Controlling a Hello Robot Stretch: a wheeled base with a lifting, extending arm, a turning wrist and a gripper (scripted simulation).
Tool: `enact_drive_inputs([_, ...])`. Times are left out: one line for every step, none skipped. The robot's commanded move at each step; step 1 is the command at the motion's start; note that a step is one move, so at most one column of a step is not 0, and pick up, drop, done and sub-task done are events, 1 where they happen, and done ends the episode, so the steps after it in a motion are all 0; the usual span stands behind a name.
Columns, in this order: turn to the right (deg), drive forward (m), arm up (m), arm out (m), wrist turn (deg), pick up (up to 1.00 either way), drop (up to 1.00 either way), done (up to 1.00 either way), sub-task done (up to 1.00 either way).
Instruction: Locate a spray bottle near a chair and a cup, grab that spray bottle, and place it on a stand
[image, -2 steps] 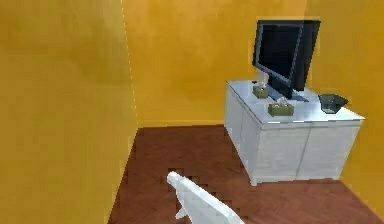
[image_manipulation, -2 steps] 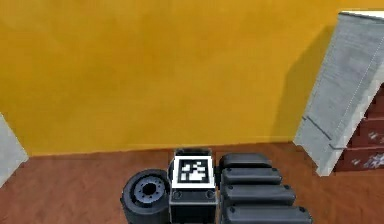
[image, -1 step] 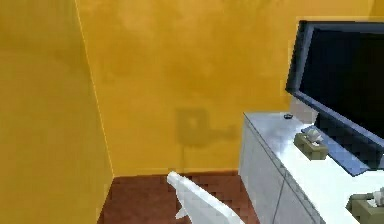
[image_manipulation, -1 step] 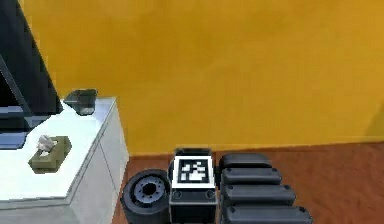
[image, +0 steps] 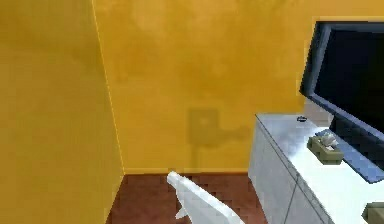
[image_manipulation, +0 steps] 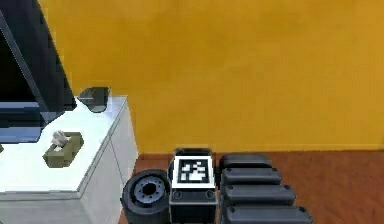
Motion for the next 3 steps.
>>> enact_drive_inputs([0.0,0.95,0.00,0.00,0.0,0.00,0.00,0.00,0.00])
enact_drive_inputs([45.0,0.00,0.00,0.00,0.0,0.00,0.00,0.00,0.00])
enact_drive_inputs([45.0,0.00,0.00,0.00,0.0,0.00,0.00,0.00,0.00])
